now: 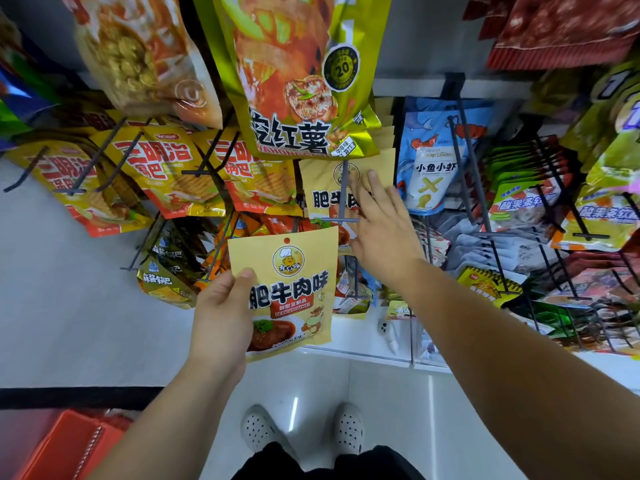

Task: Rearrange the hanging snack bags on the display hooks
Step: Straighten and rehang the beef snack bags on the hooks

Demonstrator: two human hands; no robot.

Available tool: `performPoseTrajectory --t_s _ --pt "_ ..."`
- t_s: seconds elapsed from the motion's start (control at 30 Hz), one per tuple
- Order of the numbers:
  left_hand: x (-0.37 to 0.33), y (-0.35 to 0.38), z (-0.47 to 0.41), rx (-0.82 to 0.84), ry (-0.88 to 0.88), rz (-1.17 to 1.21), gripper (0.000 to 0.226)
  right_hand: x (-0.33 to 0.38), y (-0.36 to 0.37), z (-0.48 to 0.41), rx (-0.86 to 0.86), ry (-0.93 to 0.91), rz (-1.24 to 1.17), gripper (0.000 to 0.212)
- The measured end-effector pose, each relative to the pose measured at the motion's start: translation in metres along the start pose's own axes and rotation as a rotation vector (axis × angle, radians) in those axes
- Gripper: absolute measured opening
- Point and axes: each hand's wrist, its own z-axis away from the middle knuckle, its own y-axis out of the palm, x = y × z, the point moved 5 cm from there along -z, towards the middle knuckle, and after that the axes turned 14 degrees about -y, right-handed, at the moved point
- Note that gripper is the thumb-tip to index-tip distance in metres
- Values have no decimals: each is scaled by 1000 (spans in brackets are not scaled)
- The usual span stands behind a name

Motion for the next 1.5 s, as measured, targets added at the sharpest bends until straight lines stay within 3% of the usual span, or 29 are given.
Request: performPoseTrajectory --t_s 0.07,0.13,0.3,0.4,0.47,0.97,1.2,1.23,1.3,1.37,1.43,1.5 --pt "-4 9 -1 26 25 -9 30 1 -8 22 -175 112 -211 31" --pt "-8 19 -3 40 45 -20 30 -2 -18 43 -281 300 -502 27" --pt "-14 46 -13 96 79 -59 27 5 -20 65 -325 707 -1153 34" --pt "-18 58 -16 110 87 -77 27 9 -17 63 -363 840 -1280 23" --pt "-20 64 -18 123 89 -84 28 8 -22 60 -402 864 -1245 8" --pt "-16 70 -23 121 71 -62 26 9 -28 62 -470 957 -1176 28" --pt "-21 84 -41 112 121 -63 26 4 -26 55 -455 968 -971 17" --pt "-23 88 -45 113 132 -47 27 4 -26 55 -464 969 -901 26" --pt "-27 97 -54 131 123 -2 27 7 -30 53 -518 884 -696 47" --pt "-31 107 -62 144 85 37 26 17 -35 47 -538 679 -501 45" --pt "-38 113 -70 112 120 46 26 27 -28 40 -431 440 -374 40" --pt "-43 115 -78 79 180 34 26 34 -15 34 -238 254 -292 49"
